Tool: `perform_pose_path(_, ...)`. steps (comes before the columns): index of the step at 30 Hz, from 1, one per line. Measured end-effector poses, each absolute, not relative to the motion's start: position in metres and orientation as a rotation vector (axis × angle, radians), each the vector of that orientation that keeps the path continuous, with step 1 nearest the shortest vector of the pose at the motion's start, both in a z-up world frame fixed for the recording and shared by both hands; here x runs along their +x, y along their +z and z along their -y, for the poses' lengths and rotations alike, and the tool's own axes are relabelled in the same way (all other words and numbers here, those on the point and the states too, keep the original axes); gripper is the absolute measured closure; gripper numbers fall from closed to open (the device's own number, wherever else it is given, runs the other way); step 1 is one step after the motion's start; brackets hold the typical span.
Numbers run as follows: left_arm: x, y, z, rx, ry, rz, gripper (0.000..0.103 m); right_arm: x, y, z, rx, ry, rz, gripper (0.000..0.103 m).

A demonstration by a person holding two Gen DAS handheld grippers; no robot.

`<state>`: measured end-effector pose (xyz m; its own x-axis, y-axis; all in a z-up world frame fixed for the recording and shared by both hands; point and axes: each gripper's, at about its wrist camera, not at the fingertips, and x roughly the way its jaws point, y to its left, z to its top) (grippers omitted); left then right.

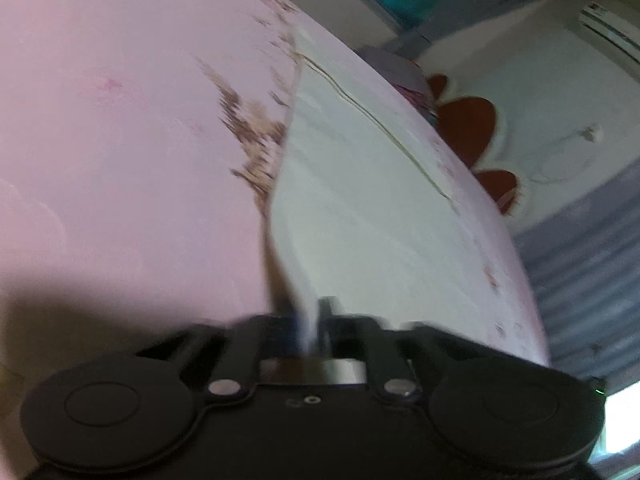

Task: Fold small clothes

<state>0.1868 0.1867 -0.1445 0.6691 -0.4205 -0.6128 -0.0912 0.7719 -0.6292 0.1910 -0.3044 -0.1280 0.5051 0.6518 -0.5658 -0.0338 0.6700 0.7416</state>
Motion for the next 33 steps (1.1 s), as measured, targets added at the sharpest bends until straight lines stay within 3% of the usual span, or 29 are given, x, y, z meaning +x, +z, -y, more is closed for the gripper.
perform_pose_path(3,0.158,-0.124,-0.184,-0.699,-0.27,-0.619,0.1,0.188,-0.117,0.307,0.729,0.489,-0.916,0.1)
perform_pose_path(6,0.159,-0.139,-0.18,-0.637,-0.204,-0.713,0.1,0.17,-0.099,0.316,0.718,0.496,-0.824,0.101)
perform_pose_path(8,0.163,-0.157,-0.184,-0.704,-0.166,-0.765,0.1,0.173,-0.112,0.312,0.66,0.48,-0.883,0.101)
perform_pose_path(10,0.162,-0.156,-0.185,-0.75,-0.158,-0.736,0.1,0.18,-0.127,0.308,0.666,0.467,-0.943,0.1)
perform_pose_path(16,0.172,-0.12,-0.19,-0.792,-0.184,-0.616,0.1,0.19,-0.092,0.317,0.683,0.515,-0.805,0.101)
perform_pose_path(24,0.253,-0.057,-0.18,-0.767,-0.262,-0.484,0.1,0.252,-0.031,0.308,0.654,0.535,-0.622,0.1)
perform_pose_path(33,0.385,-0.046,-0.19,-0.77,-0.257,-0.501,0.1,0.387,-0.01,0.304,0.71,0.425,-0.623,0.1)
